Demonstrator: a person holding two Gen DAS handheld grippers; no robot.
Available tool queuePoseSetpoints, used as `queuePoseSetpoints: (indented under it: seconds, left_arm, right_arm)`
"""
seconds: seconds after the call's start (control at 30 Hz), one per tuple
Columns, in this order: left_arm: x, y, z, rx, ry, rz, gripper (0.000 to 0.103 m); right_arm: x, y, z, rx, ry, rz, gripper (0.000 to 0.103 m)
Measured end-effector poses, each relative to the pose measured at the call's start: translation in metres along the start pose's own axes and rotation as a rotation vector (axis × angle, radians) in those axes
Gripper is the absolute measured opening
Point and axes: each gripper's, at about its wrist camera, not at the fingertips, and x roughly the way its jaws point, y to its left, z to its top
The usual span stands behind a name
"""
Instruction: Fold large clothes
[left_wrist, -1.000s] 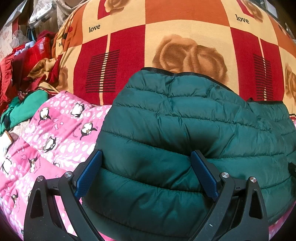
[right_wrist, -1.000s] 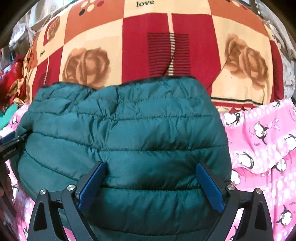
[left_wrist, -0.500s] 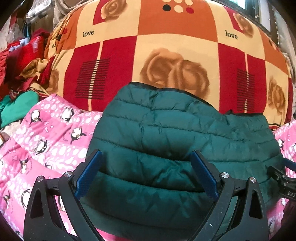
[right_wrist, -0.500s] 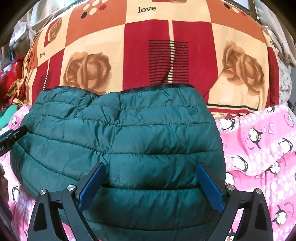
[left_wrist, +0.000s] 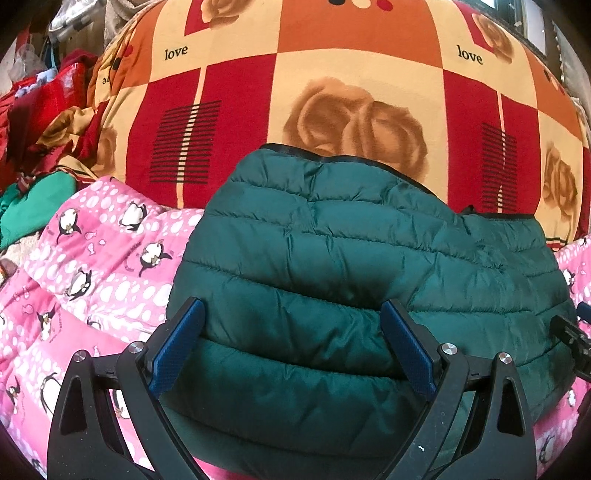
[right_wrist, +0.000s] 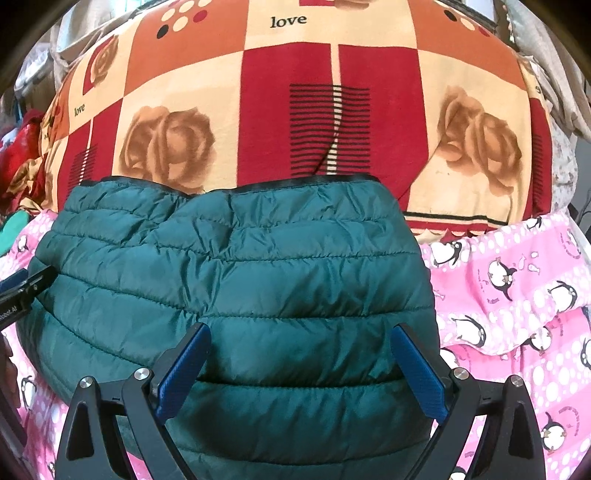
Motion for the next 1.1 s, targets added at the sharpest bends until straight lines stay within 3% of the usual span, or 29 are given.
queuePoseSetpoints:
  seconds: [0.17,0.4,0.63,0.77,0.83,1.1]
  left_arm:
    - [-0.003,0.016,0.012,-0.070,-0.004,-0.066,0.096]
    - [0.013,0.057,0.021,-0.271,0.056,-0.178,0.096]
    - [0.031,0.074,0.022,-0.336,0.103,-0.249,0.102]
    - [0.068,0.091,0.013,-0.467,0.249,-0.365,0.102]
    - [0.079,0.097,0.008,-0.527,0.269,-0.416,0.103]
    - [0.079,0.088,0.008,-0.479,0.215,-0.406,0.103]
  right_arm:
    - [0.003,-0.009,0.006,0.024,-0.004,0.023,0.097]
    - [0.024,-0.047,0.012,0.178,0.045,0.127,0.100]
    - [0.051,-0.085,0.010,0.283,0.056,0.200,0.103]
    - [0.079,-0.097,0.004,0.334,0.108,0.307,0.103]
    - [0.085,-0.100,0.004,0.332,0.101,0.339,0.103]
    - [0.109,-0.099,0.005,0.310,0.137,0.424,0.103]
